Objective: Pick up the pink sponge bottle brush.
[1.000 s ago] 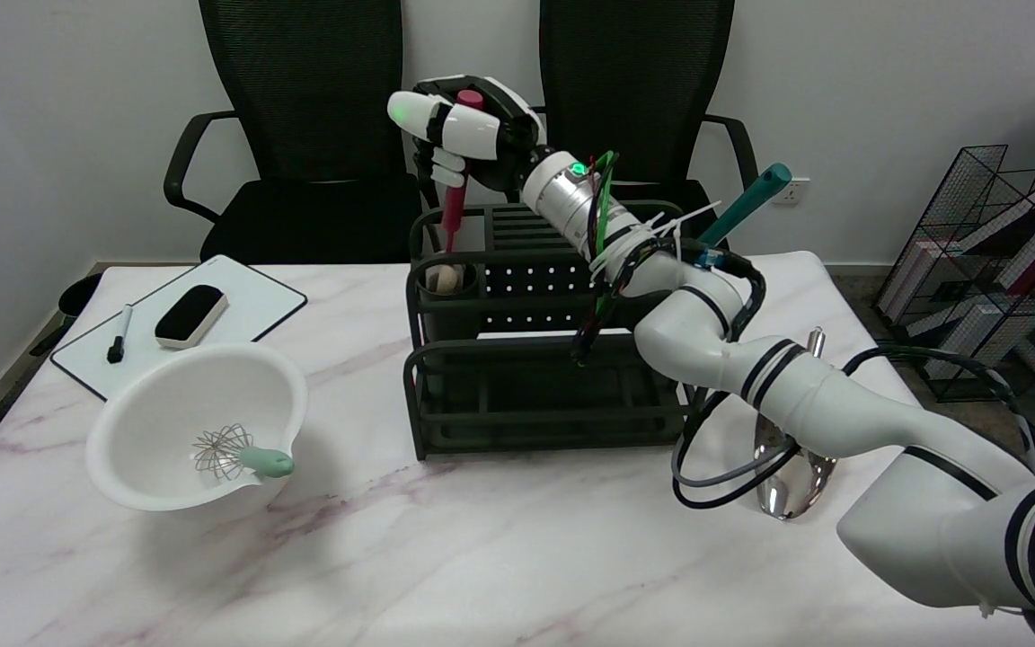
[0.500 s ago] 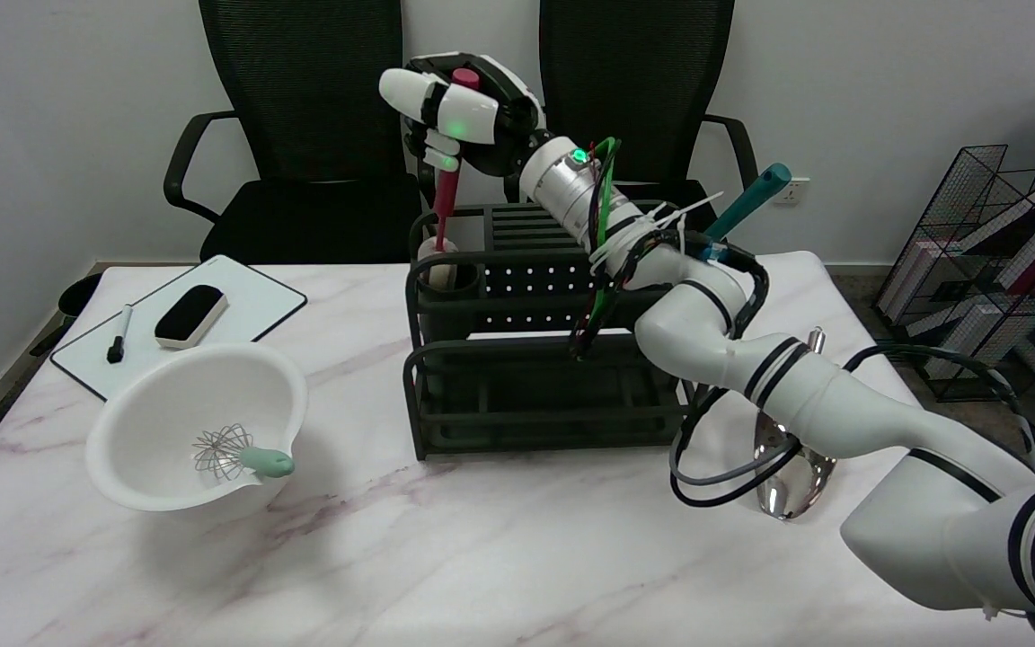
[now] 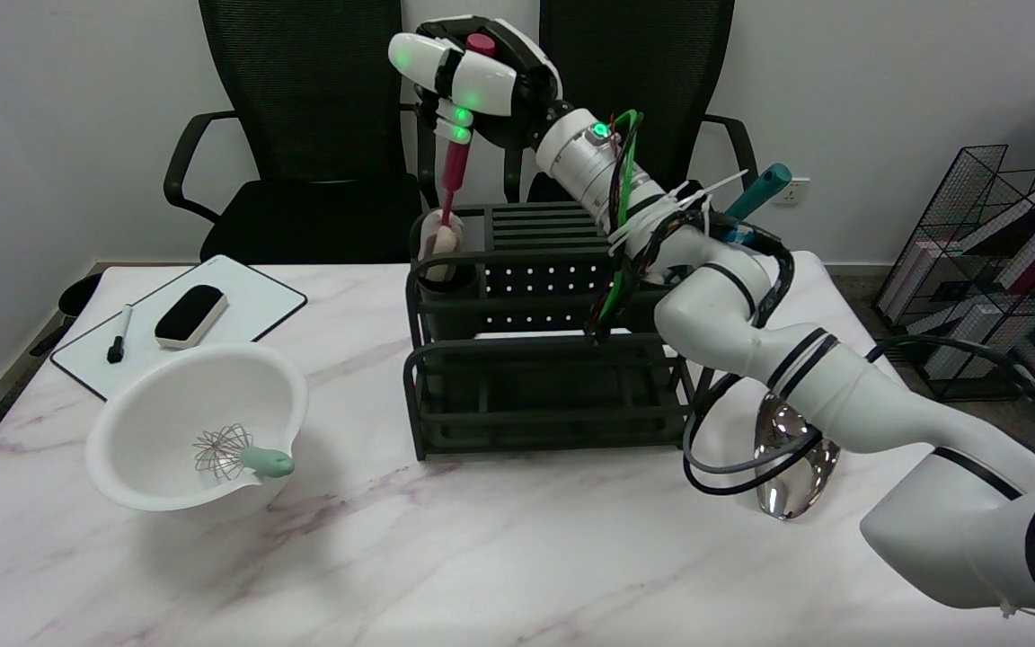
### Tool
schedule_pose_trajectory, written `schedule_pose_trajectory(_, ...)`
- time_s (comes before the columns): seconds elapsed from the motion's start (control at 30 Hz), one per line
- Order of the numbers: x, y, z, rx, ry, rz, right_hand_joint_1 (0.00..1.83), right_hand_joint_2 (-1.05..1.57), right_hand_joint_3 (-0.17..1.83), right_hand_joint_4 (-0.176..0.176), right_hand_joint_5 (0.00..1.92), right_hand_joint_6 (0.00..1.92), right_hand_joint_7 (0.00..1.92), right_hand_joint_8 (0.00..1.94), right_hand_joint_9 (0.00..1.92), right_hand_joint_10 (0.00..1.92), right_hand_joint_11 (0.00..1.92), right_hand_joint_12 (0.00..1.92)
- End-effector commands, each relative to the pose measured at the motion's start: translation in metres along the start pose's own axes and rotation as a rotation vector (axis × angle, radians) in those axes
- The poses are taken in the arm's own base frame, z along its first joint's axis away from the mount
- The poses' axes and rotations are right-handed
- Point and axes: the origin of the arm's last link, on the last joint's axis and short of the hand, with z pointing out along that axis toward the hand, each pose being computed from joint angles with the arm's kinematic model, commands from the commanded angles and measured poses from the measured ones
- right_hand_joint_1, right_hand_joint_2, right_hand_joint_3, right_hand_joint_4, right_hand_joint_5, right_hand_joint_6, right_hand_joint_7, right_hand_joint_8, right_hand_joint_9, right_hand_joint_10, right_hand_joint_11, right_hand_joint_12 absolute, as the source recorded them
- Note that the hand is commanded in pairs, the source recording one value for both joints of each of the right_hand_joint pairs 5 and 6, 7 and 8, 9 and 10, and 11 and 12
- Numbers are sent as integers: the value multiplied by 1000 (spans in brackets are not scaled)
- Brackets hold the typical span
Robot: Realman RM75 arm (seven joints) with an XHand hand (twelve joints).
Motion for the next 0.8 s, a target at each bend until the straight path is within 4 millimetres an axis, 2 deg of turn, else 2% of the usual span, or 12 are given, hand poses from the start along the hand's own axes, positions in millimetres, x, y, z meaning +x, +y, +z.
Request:
schedule_pose_trajectory(0.03,4,-16,-4,0,3,-25,1181,1571,485,0,1920,1920,1920,1920,1920,1920,1920,1920)
schedule_pose_trajectory(0.27,6,-26,-5,29,7,-23,1179,1571,485,0,1920,1920,1920,1920,1920,1920,1920,1920)
schedule_pose_trajectory(0.53,6,-76,-12,155,-4,-33,1176,1571,485,0,1920,1920,1920,1920,1920,1920,1920,1920)
schedule_pose_trajectory(0.67,2,-96,-22,221,-18,6,1176,1571,485,0,1920,1920,1920,1920,1920,1920,1920,1920)
schedule_pose_trajectory(0.8,-7,-107,-46,266,-37,26,1172,1571,461,0,1920,1920,1920,1920,1920,1920,1920,1920)
